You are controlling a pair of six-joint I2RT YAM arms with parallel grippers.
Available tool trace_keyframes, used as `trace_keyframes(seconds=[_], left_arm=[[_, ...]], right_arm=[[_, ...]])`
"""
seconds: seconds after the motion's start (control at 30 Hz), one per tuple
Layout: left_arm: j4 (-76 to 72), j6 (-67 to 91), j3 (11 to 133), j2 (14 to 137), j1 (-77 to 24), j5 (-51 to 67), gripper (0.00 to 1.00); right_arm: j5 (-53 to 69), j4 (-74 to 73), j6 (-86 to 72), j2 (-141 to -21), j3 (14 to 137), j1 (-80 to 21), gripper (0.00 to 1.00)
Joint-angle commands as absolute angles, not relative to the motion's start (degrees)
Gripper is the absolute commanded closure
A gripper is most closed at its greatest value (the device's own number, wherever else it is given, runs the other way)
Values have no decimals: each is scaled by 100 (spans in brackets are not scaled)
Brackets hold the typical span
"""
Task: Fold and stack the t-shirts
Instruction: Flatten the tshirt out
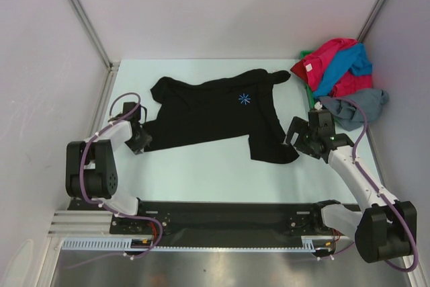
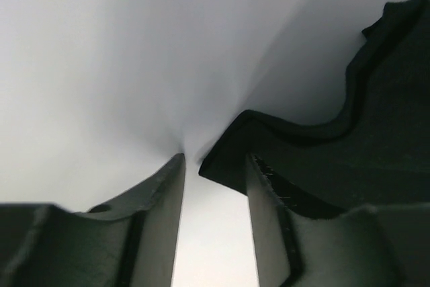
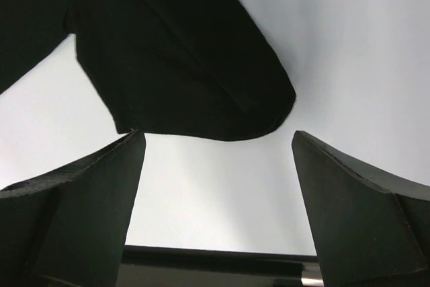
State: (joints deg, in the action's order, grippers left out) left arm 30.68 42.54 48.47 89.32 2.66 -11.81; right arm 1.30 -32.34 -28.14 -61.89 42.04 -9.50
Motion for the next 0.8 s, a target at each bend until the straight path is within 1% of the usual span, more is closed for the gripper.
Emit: trace_keyframes(seconds=[0.0,0.03,0.07,0.13,0.17,0.23,0.27,0.4,0.43,0.5,0.6,0.67,0.77], left_arm=[[2795,4403,4861,9141,281,-1072,58],[2786,4395,4834,9115,281,-1098,60],[2760,4377,4808,9106,299,-1125,69],[2733,4333,4764,9105,316,-1081,76],[2716,4324,4755,9114,334,-1046,82],[2672,4281,4737,9114,343,-941,87],[2681,4280,4737,9071,343,-932,100],[2733,4140,4667,8667,343,-888,100],[2742,4044,4658,8544,343,-844,100],[2794,3964,4641,8245,334,-817,100],[2882,3780,4667,7947,343,-633,100],[2918,3727,4676,7823,343,-511,100],[2944,3709,4667,7673,334,-344,100]], right_arm=[[-447,-3401,-3172,-6266,4271,-914,4],[-683,-3471,-3347,-6345,4298,-905,4],[-746,-3593,-3401,-6354,4298,-905,4],[-939,-3630,-3611,-6346,4263,-896,4],[-984,-3691,-3664,-6346,4210,-888,4],[-1045,-3709,-3735,-6337,4166,-835,4],[-1072,-3726,-3770,-6354,4140,-809,4],[-661,-3586,-3657,-6460,3965,-502,4],[-389,-3447,-3613,-6503,3912,-362,8],[-282,-3314,-3560,-6600,3841,-264,10],[-176,-3094,-3507,-6749,3806,-194,16],[-62,-2815,-3472,-6802,3701,-185,22],[140,-2654,-3515,-6952,3586,-176,23]])
